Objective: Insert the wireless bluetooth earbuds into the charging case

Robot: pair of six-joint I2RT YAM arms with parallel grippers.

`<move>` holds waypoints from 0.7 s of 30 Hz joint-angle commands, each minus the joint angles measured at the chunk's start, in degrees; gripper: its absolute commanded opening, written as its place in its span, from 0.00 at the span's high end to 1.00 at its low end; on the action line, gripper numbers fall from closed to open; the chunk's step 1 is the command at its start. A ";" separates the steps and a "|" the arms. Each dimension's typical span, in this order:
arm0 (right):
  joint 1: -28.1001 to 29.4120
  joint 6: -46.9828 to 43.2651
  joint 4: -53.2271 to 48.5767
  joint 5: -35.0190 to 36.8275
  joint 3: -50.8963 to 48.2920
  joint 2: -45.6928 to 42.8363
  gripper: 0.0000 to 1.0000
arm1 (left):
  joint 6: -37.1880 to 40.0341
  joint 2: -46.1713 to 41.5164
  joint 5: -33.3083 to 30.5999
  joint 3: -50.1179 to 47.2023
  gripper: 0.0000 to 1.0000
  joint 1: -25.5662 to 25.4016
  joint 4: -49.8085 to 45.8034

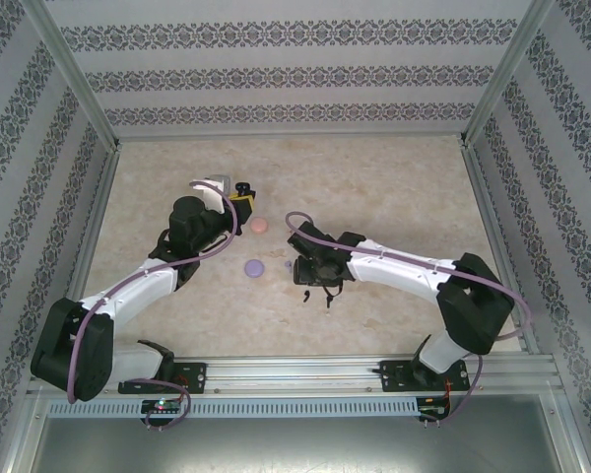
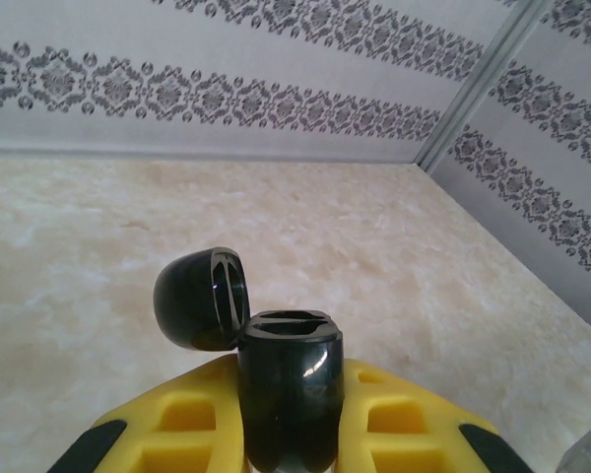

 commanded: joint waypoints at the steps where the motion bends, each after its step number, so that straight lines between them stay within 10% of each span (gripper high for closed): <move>1: 1.17 4.29 -3.61 5.12 2.34 2.44 0.50 | 2.49 -1.28 6.15 0.26 1.00 -0.49 7.18; 21: 4.50 6.89 -3.18 5.30 3.66 11.61 0.61 | 5.08 -5.74 12.99 1.22 1.00 0.21 7.24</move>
